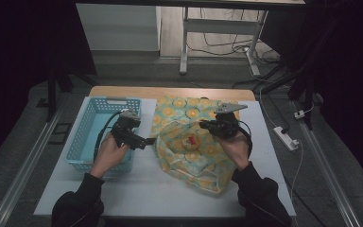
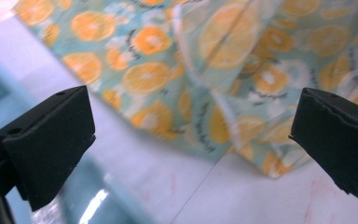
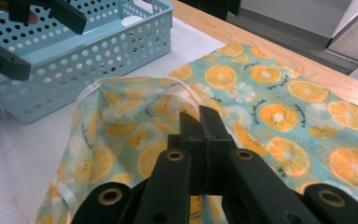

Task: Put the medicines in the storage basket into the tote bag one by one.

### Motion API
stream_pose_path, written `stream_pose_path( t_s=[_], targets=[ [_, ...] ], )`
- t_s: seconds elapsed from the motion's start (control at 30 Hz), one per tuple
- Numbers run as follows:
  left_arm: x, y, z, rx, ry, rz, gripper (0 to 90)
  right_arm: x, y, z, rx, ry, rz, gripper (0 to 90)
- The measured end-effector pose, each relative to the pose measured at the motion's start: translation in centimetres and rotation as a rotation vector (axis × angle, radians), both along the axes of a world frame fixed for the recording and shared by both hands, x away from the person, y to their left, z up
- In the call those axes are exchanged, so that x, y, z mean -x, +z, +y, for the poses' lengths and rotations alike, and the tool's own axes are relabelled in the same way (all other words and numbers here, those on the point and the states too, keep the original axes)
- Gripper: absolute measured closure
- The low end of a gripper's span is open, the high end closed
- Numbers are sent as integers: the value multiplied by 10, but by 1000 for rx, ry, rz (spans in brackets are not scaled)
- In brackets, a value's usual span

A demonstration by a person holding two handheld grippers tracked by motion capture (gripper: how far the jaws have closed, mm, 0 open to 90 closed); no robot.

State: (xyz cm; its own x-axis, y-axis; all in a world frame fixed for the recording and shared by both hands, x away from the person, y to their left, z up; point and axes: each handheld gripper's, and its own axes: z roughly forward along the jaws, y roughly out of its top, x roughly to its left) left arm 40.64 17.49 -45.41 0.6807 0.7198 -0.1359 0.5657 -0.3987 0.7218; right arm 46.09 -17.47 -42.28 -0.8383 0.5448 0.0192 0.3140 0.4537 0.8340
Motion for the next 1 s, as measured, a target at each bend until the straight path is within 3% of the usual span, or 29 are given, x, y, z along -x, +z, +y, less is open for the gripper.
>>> stream_pose_path(
  t_s=[0.33,0.53,0.73,0.9,1.0],
  targets=[
    [1,-4,27,-40,95,14,0,0,-1,-1,6,-2,0,900],
    [1,-8,47,-34,151,33,0,-1,-1,-1,8,-5,-1,900],
    [-2,-14,56,-73,186,54,2,-1,-2,-1,10,-5,0,900],
    [-7,-21,67,-69,197,71,2,-1,-2,0,11,-4,0,900],
    [-11,-28,68,-107,206,95,1,-1,-3,0,15,-2,1,900]
  ],
)
